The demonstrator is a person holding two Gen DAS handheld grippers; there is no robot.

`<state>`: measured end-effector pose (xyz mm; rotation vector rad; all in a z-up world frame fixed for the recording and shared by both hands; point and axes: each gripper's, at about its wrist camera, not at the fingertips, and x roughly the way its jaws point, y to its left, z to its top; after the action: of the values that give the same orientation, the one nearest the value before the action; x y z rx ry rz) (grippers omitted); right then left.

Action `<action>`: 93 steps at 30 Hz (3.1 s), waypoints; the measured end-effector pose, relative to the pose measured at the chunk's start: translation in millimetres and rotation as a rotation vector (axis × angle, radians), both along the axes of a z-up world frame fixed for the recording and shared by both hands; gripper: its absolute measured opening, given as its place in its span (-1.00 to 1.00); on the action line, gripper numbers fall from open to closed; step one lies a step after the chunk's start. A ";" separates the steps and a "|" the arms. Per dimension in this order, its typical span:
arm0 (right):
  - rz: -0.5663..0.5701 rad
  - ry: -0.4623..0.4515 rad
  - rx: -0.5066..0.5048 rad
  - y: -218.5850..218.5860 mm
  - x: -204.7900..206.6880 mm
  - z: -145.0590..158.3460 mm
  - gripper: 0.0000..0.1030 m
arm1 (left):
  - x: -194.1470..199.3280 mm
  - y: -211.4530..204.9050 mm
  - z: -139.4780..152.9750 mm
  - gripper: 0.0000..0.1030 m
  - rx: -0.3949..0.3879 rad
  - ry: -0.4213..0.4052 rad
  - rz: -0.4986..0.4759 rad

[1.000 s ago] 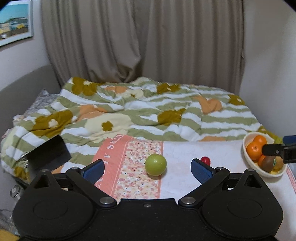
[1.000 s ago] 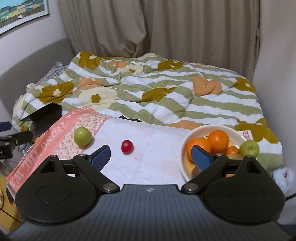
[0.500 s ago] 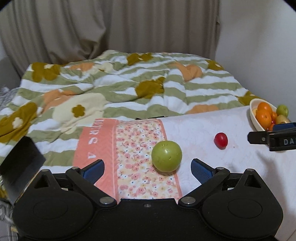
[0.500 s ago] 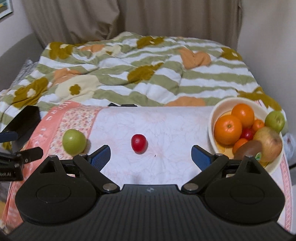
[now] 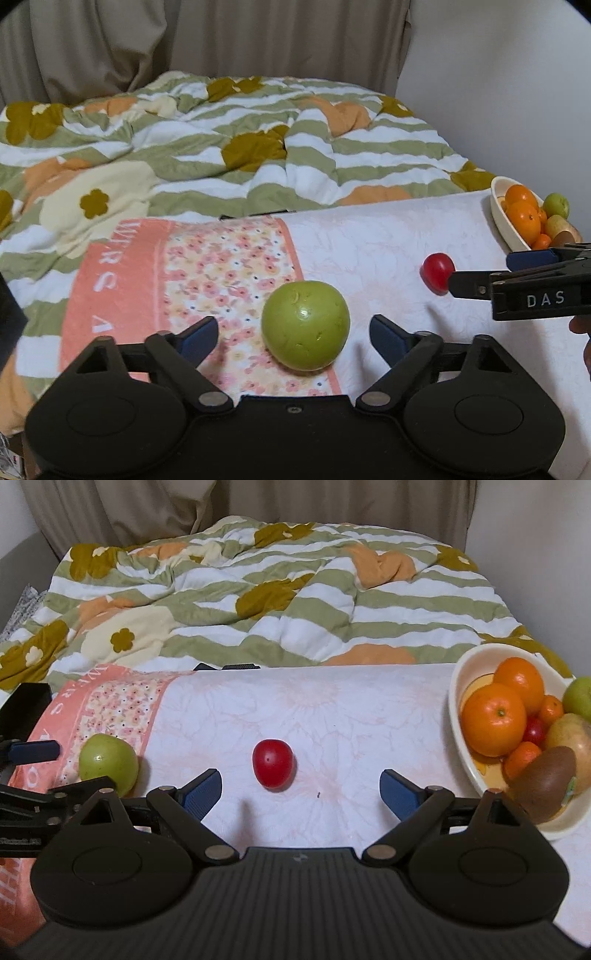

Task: Organize fruits
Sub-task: 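Move both open tools back over the last green apple and tomato, then grasp the green apple with the left tool while the right tool grasps the red tomato, then carry both fruits into the white bowl and open both tools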

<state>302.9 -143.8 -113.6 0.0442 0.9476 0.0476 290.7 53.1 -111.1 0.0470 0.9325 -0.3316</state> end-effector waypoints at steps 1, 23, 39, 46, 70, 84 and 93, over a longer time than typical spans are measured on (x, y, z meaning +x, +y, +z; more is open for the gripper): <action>0.002 0.004 -0.002 0.8 2.1 -2.3 1.00 | 1.2 -1.3 -1.9 0.69 -0.004 0.005 -0.001; 0.085 0.026 -0.036 26.2 24.7 -23.9 -0.02 | -0.5 4.9 -9.0 0.16 -0.014 0.021 0.013; 0.106 -0.055 -0.025 28.4 -5.4 14.9 -0.14 | -35.2 12.7 29.4 0.16 -0.047 -0.067 0.068; 0.071 -0.117 -0.004 3.3 -48.8 52.8 -0.14 | -67.8 -0.4 58.3 0.16 -0.066 -0.136 0.062; 0.086 -0.238 0.055 -201.2 -145.4 124.1 -0.14 | -123.1 -173.0 119.2 0.16 -0.074 -0.267 0.126; 0.036 -0.233 0.041 -272.3 -77.5 107.4 -0.14 | -52.8 -252.9 99.0 0.16 -0.064 -0.224 0.039; -0.018 -0.194 0.047 -280.8 -17.0 89.2 -0.14 | 15.4 -282.8 68.4 0.16 -0.030 -0.159 -0.061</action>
<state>285.9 -424.6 -24.4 0.0896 0.7522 0.0568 306.1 -229.7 -42.7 0.0734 0.7698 -0.3925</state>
